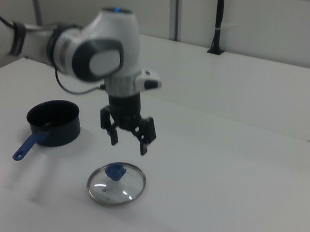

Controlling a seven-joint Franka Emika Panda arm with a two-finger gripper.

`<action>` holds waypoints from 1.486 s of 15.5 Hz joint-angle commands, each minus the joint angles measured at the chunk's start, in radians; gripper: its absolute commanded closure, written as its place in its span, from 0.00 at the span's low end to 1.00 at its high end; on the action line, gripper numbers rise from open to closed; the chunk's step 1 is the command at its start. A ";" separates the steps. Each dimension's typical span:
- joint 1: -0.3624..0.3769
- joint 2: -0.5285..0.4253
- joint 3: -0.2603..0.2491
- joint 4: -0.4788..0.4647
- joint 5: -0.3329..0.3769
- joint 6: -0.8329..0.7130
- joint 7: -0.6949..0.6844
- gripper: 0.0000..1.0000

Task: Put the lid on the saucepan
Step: 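Move the open gripper down over the glass lid's blue knob, then close the gripper on the blue knob of the glass lid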

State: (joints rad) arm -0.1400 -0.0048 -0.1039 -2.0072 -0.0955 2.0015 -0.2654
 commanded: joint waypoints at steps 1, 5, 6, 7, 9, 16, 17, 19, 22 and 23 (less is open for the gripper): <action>0.029 0.017 -0.002 -0.154 0.017 0.255 0.228 0.00; 0.068 0.062 0.004 -0.148 0.025 0.270 0.418 0.00; 0.071 0.063 0.006 -0.154 0.025 0.270 0.437 0.00; 0.071 0.075 0.013 -0.154 0.025 0.272 0.443 0.00; 0.071 0.101 0.041 -0.151 0.025 0.272 0.445 0.00; 0.072 0.115 0.049 -0.169 0.013 0.278 0.443 0.13; 0.072 0.115 0.058 -0.174 0.008 0.281 0.445 0.18; 0.072 0.115 0.061 -0.180 0.003 0.281 0.443 0.27; 0.072 0.114 0.063 -0.180 0.003 0.280 0.443 0.32; 0.072 0.111 0.064 -0.180 0.003 0.280 0.443 0.38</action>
State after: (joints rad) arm -0.0735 0.1229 -0.0428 -2.1653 -0.0894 2.2610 0.1675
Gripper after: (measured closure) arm 0.278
